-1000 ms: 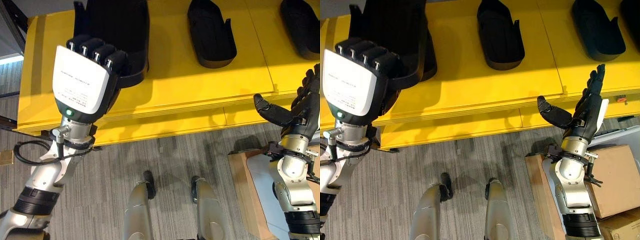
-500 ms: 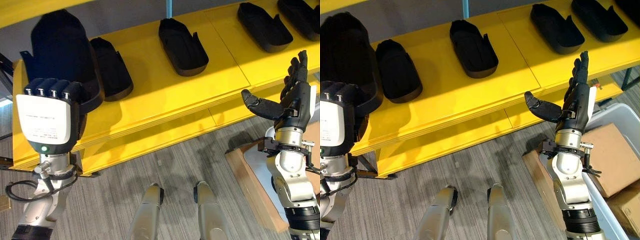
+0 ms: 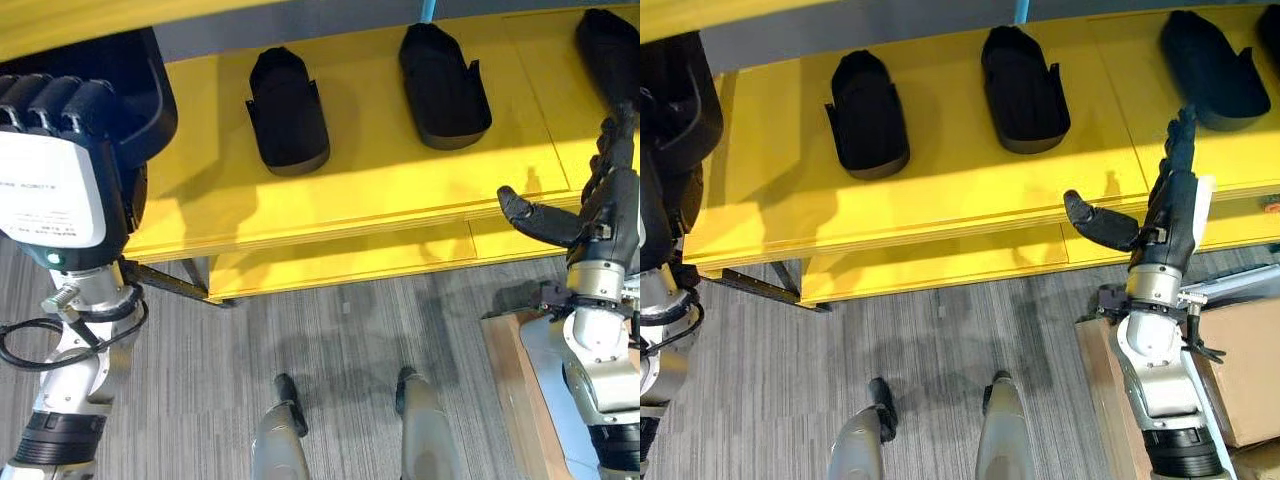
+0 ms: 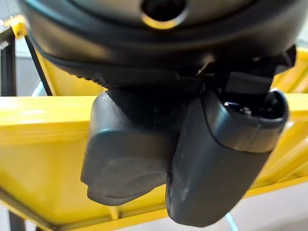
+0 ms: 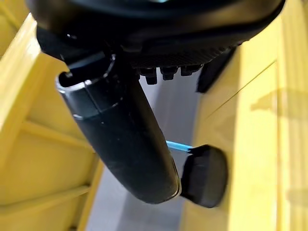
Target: Move parts from the plastic box to the shelf.
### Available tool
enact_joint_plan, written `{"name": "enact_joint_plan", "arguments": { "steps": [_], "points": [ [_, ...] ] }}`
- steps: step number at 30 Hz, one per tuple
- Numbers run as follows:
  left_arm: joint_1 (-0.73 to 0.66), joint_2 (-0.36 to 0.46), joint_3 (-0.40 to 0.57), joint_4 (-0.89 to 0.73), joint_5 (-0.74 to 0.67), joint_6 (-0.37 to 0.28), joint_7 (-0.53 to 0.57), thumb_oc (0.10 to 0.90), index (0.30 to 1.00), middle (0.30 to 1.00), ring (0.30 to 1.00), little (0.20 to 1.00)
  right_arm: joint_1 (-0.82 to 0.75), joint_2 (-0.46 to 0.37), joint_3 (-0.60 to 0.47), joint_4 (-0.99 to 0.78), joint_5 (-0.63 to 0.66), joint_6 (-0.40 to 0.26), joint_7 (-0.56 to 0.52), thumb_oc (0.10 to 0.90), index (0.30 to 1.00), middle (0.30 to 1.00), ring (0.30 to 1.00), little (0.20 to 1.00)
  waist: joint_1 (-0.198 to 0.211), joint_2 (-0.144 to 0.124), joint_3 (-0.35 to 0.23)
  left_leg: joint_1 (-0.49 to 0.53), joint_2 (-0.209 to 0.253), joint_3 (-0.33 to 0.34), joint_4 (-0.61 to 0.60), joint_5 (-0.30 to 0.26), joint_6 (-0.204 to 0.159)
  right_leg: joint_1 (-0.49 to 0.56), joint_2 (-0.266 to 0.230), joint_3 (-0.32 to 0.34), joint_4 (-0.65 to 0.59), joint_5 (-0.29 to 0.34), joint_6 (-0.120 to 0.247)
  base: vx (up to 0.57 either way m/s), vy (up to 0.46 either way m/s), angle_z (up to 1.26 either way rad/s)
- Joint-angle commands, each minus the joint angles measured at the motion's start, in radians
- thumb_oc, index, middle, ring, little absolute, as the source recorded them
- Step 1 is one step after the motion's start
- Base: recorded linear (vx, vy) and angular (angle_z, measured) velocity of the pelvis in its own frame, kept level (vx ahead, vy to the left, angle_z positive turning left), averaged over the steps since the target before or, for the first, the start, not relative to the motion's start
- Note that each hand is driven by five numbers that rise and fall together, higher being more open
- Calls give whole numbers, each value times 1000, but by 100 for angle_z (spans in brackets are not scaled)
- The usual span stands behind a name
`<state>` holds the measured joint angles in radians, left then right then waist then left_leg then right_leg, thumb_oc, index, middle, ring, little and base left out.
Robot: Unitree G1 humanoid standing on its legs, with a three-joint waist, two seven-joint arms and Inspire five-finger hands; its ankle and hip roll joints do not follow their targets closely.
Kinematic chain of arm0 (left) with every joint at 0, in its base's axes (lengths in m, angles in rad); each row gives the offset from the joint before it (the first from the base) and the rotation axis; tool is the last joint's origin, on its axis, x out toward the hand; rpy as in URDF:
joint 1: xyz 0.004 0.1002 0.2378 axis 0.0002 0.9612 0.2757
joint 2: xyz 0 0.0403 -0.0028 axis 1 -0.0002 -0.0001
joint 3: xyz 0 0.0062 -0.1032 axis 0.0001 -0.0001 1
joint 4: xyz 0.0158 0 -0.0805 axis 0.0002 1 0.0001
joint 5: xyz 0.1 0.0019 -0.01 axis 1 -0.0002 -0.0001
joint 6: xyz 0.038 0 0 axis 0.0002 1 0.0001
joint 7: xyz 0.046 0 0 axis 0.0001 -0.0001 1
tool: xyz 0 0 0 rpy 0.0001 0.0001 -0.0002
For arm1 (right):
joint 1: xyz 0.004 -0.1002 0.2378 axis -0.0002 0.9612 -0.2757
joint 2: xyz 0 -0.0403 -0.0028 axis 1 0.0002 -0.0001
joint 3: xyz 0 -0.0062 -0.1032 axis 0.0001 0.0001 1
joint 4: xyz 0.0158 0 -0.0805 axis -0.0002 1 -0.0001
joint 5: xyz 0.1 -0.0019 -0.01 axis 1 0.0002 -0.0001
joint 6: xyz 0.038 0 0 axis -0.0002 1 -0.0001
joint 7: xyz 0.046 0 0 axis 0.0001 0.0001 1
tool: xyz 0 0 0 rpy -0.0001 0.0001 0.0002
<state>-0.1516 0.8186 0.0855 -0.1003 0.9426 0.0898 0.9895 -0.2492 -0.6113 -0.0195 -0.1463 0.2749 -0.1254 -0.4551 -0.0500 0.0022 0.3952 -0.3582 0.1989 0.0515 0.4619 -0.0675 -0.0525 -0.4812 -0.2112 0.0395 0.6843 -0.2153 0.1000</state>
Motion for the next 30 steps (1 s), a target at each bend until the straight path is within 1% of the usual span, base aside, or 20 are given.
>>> {"name": "enact_joint_plan", "arguments": {
  "steps": [1, 2, 3, 6, 7, 8, 11, 15, 17, 21, 23, 26, 29, 30],
  "points": [
    [17, 37, 91, -84, -16, 25, 53, 400, 300, 300, 300, 300, -52, -52, -40, -85, -51, -89, 17, 900, 1000, 1000, 1000, 1000, -11, 17, -65, 30, -49, -116, 101, -99, -17, 30, 79, 20, -66, -13, -77, 103, 255, -162],
    [68, 28, 106, -103, -1, 15, 49, 400, 300, 300, 300, 300, -46, -55, -33, -92, -34, -76, 27, 900, 1000, 1000, 1000, 1000, -10, 19, -86, 67, -37, -78, 14, -106, -7, 30, 74, 26, -83, 0, -60, 28, 188, -158],
    [69, 39, 102, -118, -2, -3, 29, 400, 300, 300, 300, 300, -31, -56, -26, -92, -27, -93, 20, 900, 1000, 1000, 1000, 1000, -12, 13, -78, 42, -36, -80, 38, -87, -21, 45, 74, 47, -119, 30, -46, -19, 132, -121],
    [4, 78, 76, -98, -19, -12, -25, 400, 300, 300, 300, 300, -31, -56, -16, -84, -27, -106, 15, 900, 1000, 1000, 1000, 1000, -29, 13, -73, 42, -6, -55, 15, -88, -29, 46, 70, 41, -137, 43, -32, -38, 12, -26],
    [-38, 102, 55, -75, -40, -23, -50, 400, 300, 300, 300, 300, -26, -61, -23, -82, -20, -108, 11, 900, 1000, 1000, 1000, 1000, -46, 9, -73, 49, 27, -20, -10, -86, -37, 52, 56, 33, -147, 52, -22, 1, -6, 28],
    [-57, 107, 40, -62, -40, -27, -62, 400, 300, 300, 300, 300, -20, -59, -27, -84, -18, -107, 12, 900, 1000, 1000, 1000, 1000, -57, 7, -75, 52, 49, 1, -22, -81, -45, 55, 49, 27, -151, 54, -18, 4, -13, 42],
    [-114, 130, -12, -27, -39, -42, -77, 400, 300, 300, 300, 300, -2, -58, -46, -81, -7, -109, 13, 900, 1000, 1000, 1000, 1000, -75, 2, -74, 54, 81, 30, -44, -65, -60, 67, 26, 10, -174, 65, -6, -2, -33, 57],
    [-188, 155, -71, 27, -61, -31, -95, 400, 300, 300, 300, 300, -9, -58, -43, -67, -16, -119, 15, 900, 1000, 1000, 1000, 1000, -84, 1, -69, 56, 92, 39, -57, -53, -66, 75, 22, 0, -195, 75, 0, -2, -2, 18],
    [-228, 164, -94, 56, -87, -16, -107, 400, 300, 300, 300, 300, -26, -63, -35, -68, -19, -109, 15, 900, 1000, 1000, 1000, 1000, -88, 1, -63, 52, 94, 43, -62, -47, -69, 74, 24, -1, -205, 79, 2, -40, 32, -2],
    [-245, 157, -103, 91, -116, 4, -110, 400, 300, 300, 300, 300, -46, -65, -27, -61, -22, -109, 14, 900, 1000, 1000, 1000, 1000, -86, 1, -53, 44, 93, 43, -62, -42, -71, 68, 24, 1, -212, 87, 3, -47, 15, -2],
    [-263, 155, -112, 140, -147, -9, -110, 400, 300, 300, 300, 300, -66, -66, -16, -53, -26, -104, 14, 900, 1000, 1000, 1000, 1000, -87, -2, -50, 38, 92, 45, -58, -42, -71, 65, 23, 3, -223, 96, 7, -44, -2, 0],
    [-288, 155, -125, 173, -160, -4, -126, 400, 300, 300, 300, 300, -81, -69, -12, -49, -25, -101, 19, 900, 1000, 1000, 1000, 1000, -90, -3, -45, 33, 92, 47, -53, -42, -71, 63, 23, 6, -233, 106, 8, -13, 2, -1],
    [-335, 161, -150, 237, -189, 12, -129, 400, 300, 300, 300, 300, -101, -77, -6, -40, -23, -95, 29, 900, 1000, 1000, 1000, 1000, -98, -4, -39, 32, 92, 51, -45, -51, -71, 60, 24, 9, -233, 101, 10, -24, 15, -1],
    [-352, 164, -158, 271, -216, 28, -118, 400, 300, 300, 300, 300, -108, -79, -2, -38, -26, -90, 30, 900, 1000, 1000, 1000, 1000, -100, -5, -38, 30, 92, 52, -43, -50, -71, 58, 25, 11, -233, 103, 9, -3, 21, -3]
  ]
}}
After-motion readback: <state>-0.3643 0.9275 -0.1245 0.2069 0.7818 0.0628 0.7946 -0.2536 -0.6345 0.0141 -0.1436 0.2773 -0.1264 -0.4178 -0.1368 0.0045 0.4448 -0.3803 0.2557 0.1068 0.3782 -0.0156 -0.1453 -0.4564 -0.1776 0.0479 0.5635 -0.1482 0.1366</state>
